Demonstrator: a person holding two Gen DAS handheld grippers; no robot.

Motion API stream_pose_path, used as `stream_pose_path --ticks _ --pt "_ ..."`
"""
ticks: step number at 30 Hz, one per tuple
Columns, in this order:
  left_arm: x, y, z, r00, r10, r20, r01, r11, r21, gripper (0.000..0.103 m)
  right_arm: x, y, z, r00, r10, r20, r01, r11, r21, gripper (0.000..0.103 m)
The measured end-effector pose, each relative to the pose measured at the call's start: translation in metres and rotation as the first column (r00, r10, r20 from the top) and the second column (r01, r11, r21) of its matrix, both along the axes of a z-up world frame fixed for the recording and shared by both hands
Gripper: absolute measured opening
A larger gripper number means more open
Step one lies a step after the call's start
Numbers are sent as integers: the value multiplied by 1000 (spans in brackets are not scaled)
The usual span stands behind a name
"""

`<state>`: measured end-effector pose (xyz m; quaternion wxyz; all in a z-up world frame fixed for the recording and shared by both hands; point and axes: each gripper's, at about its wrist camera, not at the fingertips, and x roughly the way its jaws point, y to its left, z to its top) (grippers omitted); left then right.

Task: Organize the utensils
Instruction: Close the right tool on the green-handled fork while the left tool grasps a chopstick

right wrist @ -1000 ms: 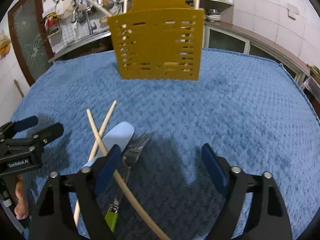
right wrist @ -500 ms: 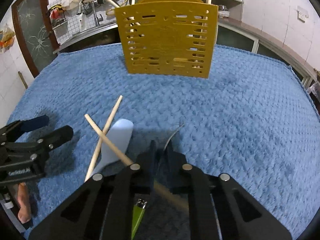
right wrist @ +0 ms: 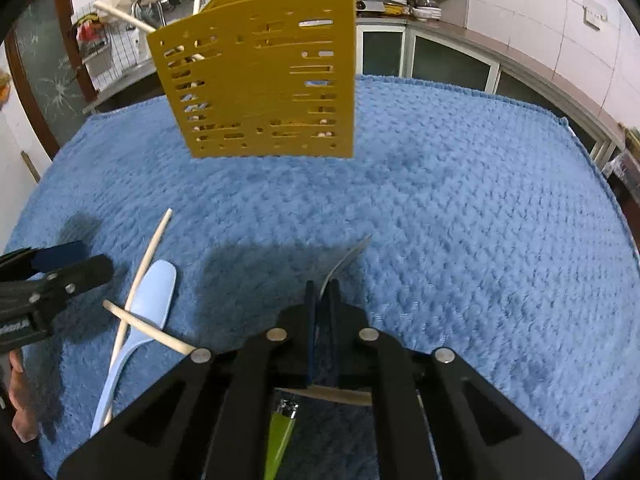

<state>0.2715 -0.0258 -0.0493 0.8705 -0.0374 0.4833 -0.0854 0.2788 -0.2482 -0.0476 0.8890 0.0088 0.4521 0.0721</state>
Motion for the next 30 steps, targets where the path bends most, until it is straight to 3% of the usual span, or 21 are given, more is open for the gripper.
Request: stream_pose_path --ticks 2,6,10,12,14,18,30 --pt "8 -9 1 1000 -14 -1 14 1000 7 63 0 0 1 1000 6 4 -6 1000 -3 6" --pt "19 -24 -6 999 -37 -38 37 999 4 45 -2 -6 -1 1000 3 9 -3 1000 19 6" --pt "28 -33 -8 999 -33 -31 34 999 24 41 -1 -9 -1 1000 0 7 0 999 40 6" --pt "31 -35 -8 998 -46 -43 47 999 9 28 0 -10 -1 1000 0 4 0 999 45 6" --pt "34 -41 -9 998 -46 -45 47 999 20 27 1 -11 -2 1000 -1 1 1 999 52 6" --pt "37 -48 -11 998 -53 -18 54 997 47 11 1 -15 -3 1000 -8 1 8 997 81 6" --pt "33 -34 -2 996 -91 8 91 995 -28 7 -6 -24 3 998 -36 49 28 988 154 5"
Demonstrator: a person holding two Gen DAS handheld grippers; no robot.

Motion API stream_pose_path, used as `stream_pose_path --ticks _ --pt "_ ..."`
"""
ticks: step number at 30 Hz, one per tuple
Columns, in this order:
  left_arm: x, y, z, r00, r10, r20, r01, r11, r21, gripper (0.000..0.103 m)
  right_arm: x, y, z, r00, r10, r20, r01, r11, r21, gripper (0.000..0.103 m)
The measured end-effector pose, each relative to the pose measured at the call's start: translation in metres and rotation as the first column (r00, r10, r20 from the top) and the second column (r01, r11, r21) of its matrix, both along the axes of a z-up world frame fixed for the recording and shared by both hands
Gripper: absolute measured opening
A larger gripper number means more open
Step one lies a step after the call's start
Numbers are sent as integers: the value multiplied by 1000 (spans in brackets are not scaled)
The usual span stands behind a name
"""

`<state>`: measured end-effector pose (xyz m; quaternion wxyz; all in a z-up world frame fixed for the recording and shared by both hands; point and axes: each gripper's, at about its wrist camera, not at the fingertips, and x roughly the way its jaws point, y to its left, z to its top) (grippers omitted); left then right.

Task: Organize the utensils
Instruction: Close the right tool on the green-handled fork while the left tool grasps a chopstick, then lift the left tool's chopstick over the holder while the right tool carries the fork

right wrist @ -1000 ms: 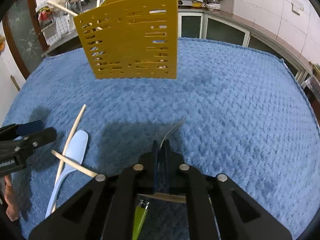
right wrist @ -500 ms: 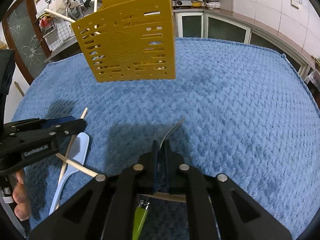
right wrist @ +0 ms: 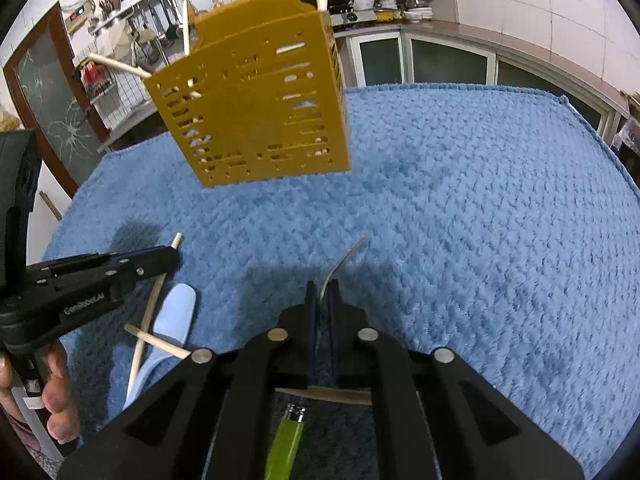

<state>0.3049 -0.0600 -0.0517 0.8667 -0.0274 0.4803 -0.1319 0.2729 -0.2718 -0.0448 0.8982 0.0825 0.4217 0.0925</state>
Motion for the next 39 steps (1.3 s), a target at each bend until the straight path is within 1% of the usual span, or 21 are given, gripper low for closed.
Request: stream_pose_path --ticks 5,13,18,21,23,25,29,36,39 --pt "-9 9 16 999 3 46 -2 1000 -28 6 -3 -7 8 999 -19 35 18 999 39 5" --pt "-22 12 37 995 8 100 -4 999 -39 6 -6 -19 17 998 -39 57 33 995 89 5" --pt "-34 18 61 989 10 151 -4 999 -40 6 -18 -20 46 990 -50 135 35 993 108 3" --pt "-45 24 80 980 11 199 -4 999 -37 5 -24 -18 63 982 -51 179 34 994 101 2" --pt "-51 28 87 976 12 218 -4 999 -38 5 -27 -16 72 978 -48 204 31 996 87 2" --pt "-56 30 94 970 17 244 -9 999 -35 5 -28 -17 79 975 -45 217 25 995 93 2" --pt "-60 34 108 957 24 290 -12 999 -41 5 -30 -17 86 971 -41 235 15 994 110 2" --pt "-64 38 124 931 34 362 -12 998 -63 4 -35 -13 95 956 -32 293 7 996 85 2" --pt "-61 36 130 925 41 377 -20 998 -60 4 -34 -14 101 950 -29 311 2 996 85 2"
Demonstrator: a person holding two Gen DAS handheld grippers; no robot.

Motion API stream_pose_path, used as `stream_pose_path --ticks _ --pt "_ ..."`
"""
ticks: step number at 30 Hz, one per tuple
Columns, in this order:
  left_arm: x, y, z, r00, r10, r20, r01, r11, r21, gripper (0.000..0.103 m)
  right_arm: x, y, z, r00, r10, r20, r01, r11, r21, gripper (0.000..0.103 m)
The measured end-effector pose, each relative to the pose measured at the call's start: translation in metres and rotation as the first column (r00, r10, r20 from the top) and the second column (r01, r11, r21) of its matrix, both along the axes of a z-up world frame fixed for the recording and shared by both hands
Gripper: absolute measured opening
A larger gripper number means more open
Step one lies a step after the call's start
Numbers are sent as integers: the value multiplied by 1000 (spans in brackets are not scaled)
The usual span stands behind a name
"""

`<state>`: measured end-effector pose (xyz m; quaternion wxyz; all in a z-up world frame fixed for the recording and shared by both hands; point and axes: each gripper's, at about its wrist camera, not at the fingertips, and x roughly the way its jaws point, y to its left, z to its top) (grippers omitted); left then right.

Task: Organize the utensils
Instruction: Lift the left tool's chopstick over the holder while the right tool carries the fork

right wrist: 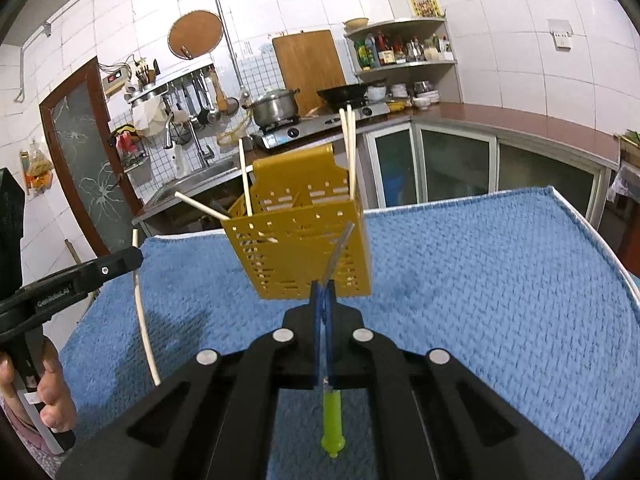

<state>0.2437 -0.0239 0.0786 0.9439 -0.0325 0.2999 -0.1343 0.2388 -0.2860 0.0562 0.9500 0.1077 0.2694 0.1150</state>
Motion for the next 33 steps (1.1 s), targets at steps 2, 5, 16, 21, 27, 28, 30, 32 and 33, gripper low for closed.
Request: stream_pose_path --ticks 2,5,16,21,27,28,30,32,33 --pt "2 -4 5 1000 -11 17 11 1000 15 4 2 0 4 1000 2 7 -2 1000 1 2" --pt "6 -9 11 999 -3 34 1 999 37 4 6 -1 10 1000 4 17 -4 1000 -1 2" --pt "36 -7 33 998 29 52 -30 1000 10 4 29 -4 44 998 -8 70 8 1000 -2 2" --pt "45 -15 62 993 35 116 -36 999 6 4 45 -5 75 992 -15 127 17 1000 -9 2" --pt "54 -24 105 983 37 181 -34 999 -19 4 67 -4 116 980 -28 196 31 999 -11 2" --pt "56 -25 110 981 40 189 -37 999 -19 4 71 -4 122 978 -29 205 32 999 -10 2" --pt "61 -29 124 975 43 219 -42 999 -11 4 82 -1 133 975 -28 222 31 999 -10 2" --pt "65 -34 135 968 40 248 -41 999 1 4 92 2 141 971 -26 237 31 999 -15 2" --pt "68 -36 139 966 37 257 -40 999 6 4 98 5 143 969 -26 245 31 999 -17 2"
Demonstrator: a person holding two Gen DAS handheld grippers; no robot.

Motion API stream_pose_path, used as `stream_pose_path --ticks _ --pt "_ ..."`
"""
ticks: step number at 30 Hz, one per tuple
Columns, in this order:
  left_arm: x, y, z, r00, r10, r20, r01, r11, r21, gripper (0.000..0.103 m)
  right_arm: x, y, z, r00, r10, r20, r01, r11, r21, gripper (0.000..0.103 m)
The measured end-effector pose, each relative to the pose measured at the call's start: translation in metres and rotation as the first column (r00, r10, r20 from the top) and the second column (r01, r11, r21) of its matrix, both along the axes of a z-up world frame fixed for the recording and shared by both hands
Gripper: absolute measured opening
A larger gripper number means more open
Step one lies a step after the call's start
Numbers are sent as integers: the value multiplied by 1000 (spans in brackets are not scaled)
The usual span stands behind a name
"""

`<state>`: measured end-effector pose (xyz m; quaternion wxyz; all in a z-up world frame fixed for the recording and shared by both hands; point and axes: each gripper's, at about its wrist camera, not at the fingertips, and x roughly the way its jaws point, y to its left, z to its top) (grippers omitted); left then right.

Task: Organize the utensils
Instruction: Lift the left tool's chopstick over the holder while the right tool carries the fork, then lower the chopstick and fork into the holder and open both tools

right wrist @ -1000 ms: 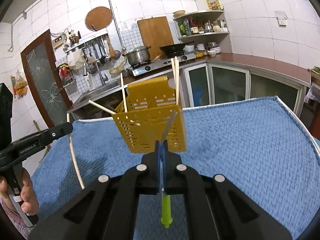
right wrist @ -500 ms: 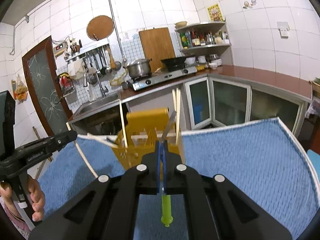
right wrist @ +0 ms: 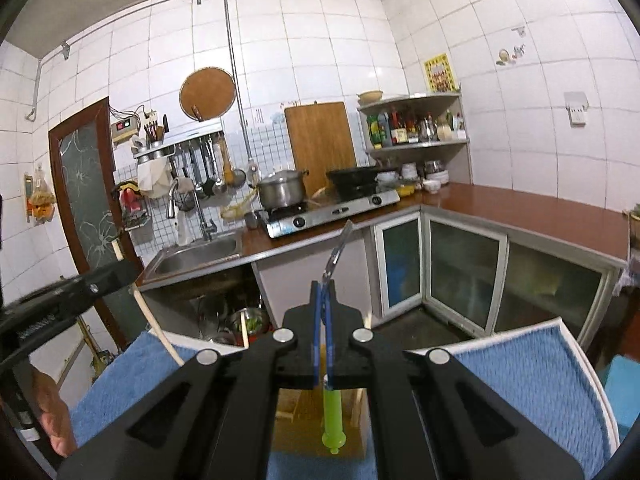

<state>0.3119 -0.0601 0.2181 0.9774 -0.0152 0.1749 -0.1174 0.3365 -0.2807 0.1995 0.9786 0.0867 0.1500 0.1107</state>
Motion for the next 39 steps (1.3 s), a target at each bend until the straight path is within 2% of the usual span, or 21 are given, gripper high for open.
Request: stream_pose_path --ticks 5,8,12,19,25,26,27,28,29,30,32,34,36,38,39 --pt "19 -12 3 999 7 44 -9 1000 30 4 25 11 -5 1000 -1 28 1 1000 -14 2" --pt "35 -14 -21 1000 14 15 -15 999 37 4 36 16 -25 999 -2 43 4 999 -32 2" --pt "55 -10 -59 998 15 -53 -14 1000 25 4 50 24 -60 1000 4 14 -3 998 -70 2" --pt "75 -4 -119 985 23 -169 -18 999 28 5 70 24 -110 995 6 -100 -15 996 -88 2" --pt "81 0 -140 970 43 -238 -36 999 33 7 73 21 -133 978 36 -205 -57 994 -98 5" --pt "79 2 -139 969 47 -241 -41 999 33 8 70 18 -133 975 33 -218 -53 995 -88 9" --pt "75 5 -136 970 50 -238 -45 999 26 15 65 15 -131 976 24 -214 -43 996 -84 17" --pt "71 7 -133 972 50 -231 -47 999 20 22 61 12 -129 979 17 -205 -35 996 -83 44" --pt "65 9 -128 975 52 -216 -51 999 12 39 51 7 -123 985 0 -172 -14 997 -82 59" --pt "57 13 -123 980 64 -191 -63 998 7 55 45 4 -121 988 -8 -157 -5 996 -87 59" --pt "45 18 -115 984 78 -159 -78 997 5 68 31 -3 -117 987 -25 -161 9 995 -96 59" --pt "32 24 -109 987 71 -147 -72 997 -2 75 15 -9 -116 985 -40 -166 24 995 -95 59" --pt "16 31 -107 987 62 -148 -65 998 -17 90 -1 -13 -116 983 -58 -173 39 993 -110 60" --pt "1 38 -108 988 67 -140 -72 997 -28 97 -21 -15 -119 981 -61 -184 39 992 -123 68" --pt "-9 44 -111 988 73 -136 -78 996 -32 98 -29 -15 -120 980 -63 -187 39 991 -128 71"
